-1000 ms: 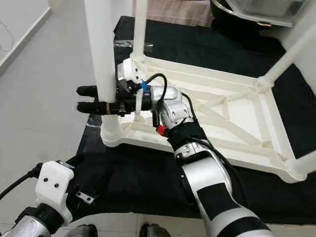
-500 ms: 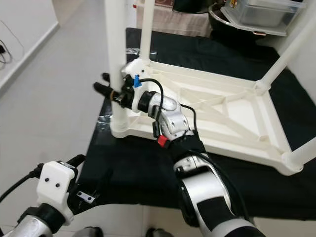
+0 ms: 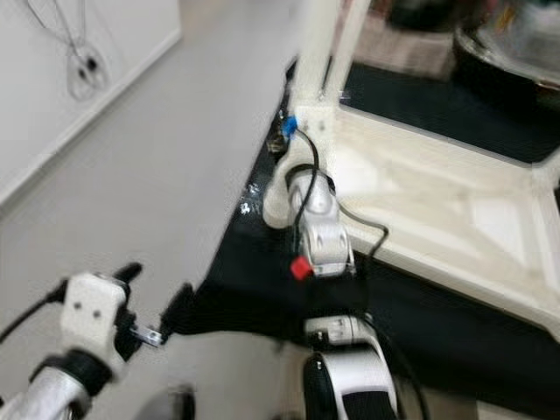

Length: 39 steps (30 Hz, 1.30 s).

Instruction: Building children table

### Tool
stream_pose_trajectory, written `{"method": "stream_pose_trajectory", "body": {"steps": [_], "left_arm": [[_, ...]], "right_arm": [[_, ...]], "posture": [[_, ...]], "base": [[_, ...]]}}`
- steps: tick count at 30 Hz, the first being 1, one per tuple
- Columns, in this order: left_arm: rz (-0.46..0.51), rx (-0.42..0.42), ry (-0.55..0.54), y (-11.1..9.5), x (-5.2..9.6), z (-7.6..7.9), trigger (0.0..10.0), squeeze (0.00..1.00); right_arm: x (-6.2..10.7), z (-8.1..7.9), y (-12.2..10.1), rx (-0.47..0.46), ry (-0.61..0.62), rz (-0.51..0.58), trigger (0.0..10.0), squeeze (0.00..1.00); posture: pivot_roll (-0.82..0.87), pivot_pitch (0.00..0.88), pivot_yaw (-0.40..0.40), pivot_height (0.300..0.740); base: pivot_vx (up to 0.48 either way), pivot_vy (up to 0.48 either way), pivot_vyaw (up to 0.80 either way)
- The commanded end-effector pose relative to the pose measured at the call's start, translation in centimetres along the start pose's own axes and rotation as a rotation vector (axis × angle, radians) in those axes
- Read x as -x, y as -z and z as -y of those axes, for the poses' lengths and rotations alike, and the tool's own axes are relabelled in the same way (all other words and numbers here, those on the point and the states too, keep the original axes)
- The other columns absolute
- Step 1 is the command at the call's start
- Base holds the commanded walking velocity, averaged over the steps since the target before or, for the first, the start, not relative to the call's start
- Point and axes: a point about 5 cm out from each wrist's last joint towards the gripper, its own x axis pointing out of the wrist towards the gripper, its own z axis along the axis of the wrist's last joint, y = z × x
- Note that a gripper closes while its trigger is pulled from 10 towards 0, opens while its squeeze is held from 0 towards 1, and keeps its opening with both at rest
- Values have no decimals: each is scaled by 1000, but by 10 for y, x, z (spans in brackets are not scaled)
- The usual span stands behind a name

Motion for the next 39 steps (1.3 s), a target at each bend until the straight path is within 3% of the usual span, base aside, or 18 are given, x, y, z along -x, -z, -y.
{"method": "stream_pose_trajectory", "body": {"steps": [1, 4, 7, 11, 17, 24, 25, 26, 27, 39], "left_arm": [[-5, 3, 13, 1, -1, 2, 10000, 0], [-5, 7, 13, 1, -1, 2, 10000, 0], [-6, 6, 13, 1, 0, 2, 10000, 0], [-3, 6, 17, 1, -1, 2, 10000, 0], [6, 13, 33, -1, -3, 5, 10000, 0], [1, 18, 42, 1, -2, 9, 10000, 0], [0, 18, 43, 1, -3, 9, 10000, 0], [0, 17, 45, 2, -3, 9, 10000, 0], [-1, 17, 46, 2, -3, 9, 10000, 0], [-7, 22, 47, 4, -2, 11, 10000, 0]], "right_arm": [[10, 8, 46, -3, 145, -197, 10000, 0], [11, 6, 45, -9, 241, -182, 10000, 0], [11, 12, 46, -21, 548, -182, 10000, 0], [11, 18, 45, -23, 704, -198, 10000, 0], [14, 24, 43, -50, 837, -219, 10000, 0], [12, 19, 48, -39, 827, -243, 10000, 0], [11, 18, 49, -42, 812, -243, 10000, 192], [11, 18, 50, -42, 809, -247, 10000, 192], [10, 16, 50, -57, 781, -250, 10000, 1000], [6, 10, 38, -67, 679, -164, 10000, 1000]], "posture": [[184, 202, -126, 740], [184, 202, -126, 740], [199, 208, -128, 740], [201, 211, -125, 740], [205, 214, -123, 740], [200, 214, -122, 740], [200, 213, -121, 740], [199, 210, -121, 740], [199, 209, -121, 740], [194, 205, -121, 740]], "base": [[0, 0, 0], [0, 0, 0], [0, 0, 0], [0, 0, 0], [0, 0, 0], [0, 0, 0], [0, 0, 0], [0, 0, 0], [0, 0, 0], [0, 0, 0]]}}
